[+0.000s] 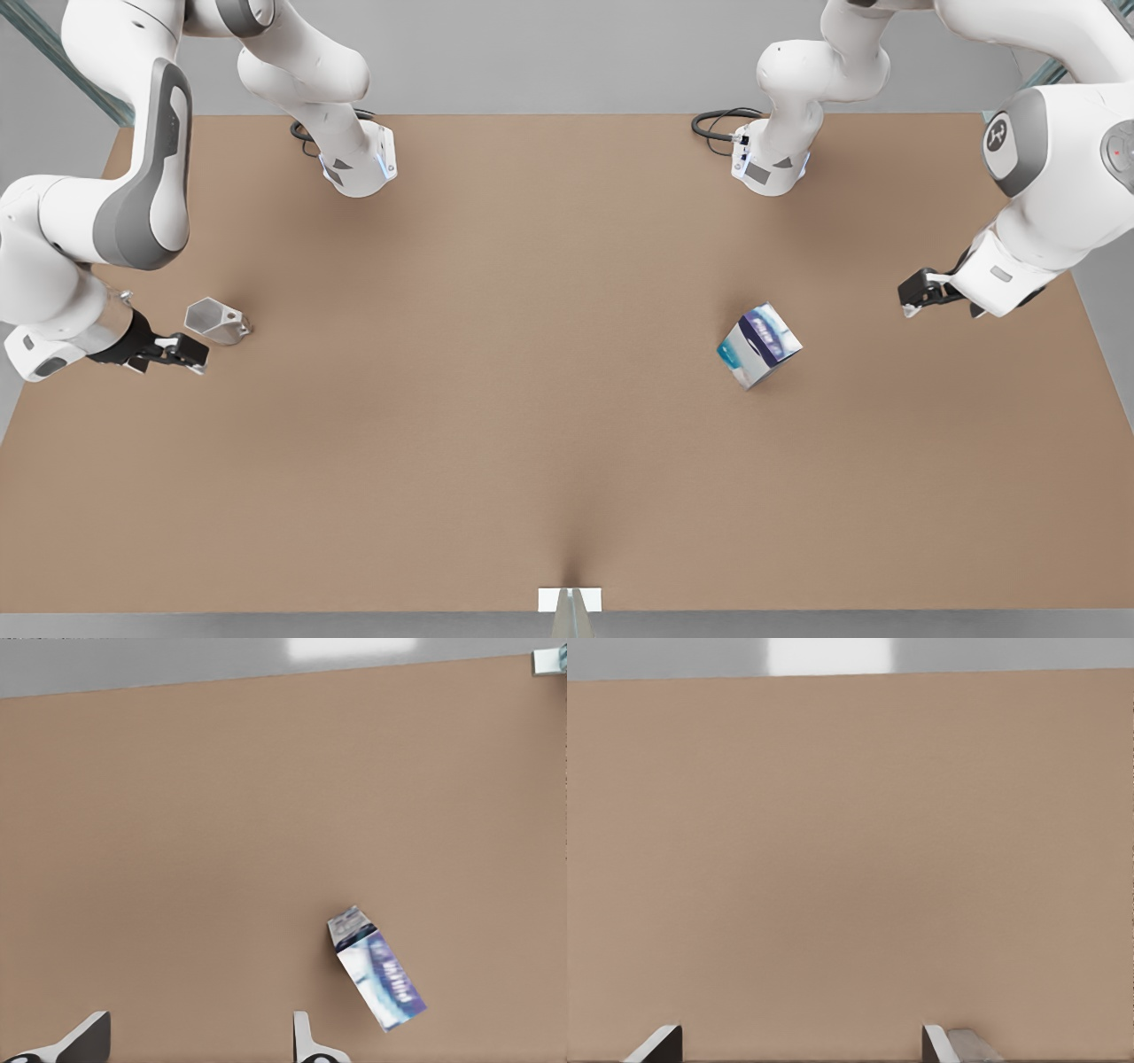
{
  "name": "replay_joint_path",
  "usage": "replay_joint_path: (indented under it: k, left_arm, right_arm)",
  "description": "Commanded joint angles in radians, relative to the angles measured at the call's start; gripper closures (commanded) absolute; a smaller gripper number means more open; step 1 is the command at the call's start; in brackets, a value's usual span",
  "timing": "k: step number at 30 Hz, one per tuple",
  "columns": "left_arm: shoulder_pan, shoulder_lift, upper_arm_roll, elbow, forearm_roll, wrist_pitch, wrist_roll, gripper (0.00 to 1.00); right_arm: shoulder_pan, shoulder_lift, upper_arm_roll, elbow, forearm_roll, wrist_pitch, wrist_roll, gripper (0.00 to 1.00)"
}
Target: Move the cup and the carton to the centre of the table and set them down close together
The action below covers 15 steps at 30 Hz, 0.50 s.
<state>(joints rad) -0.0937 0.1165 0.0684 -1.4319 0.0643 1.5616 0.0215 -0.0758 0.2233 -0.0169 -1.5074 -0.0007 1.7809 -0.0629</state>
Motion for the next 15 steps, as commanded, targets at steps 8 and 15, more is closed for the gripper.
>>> replay_joint_path:
  k: [8,15]
  left_arm:
    - [0.0,0.002,-0.001,-0.002,-0.001,-0.009,-0.008,0.0]
    - [0.0,0.009,-0.001,-0.002,-0.001,-0.015,-0.006,0.0]
  right_arm:
    - [-0.101,0.039,-0.002,-0.07,-0.004,-0.023,-0.055,0.0]
    - [-0.312,0.093,-0.003,-0.234,0.034,0.169,-0.365,0.0]
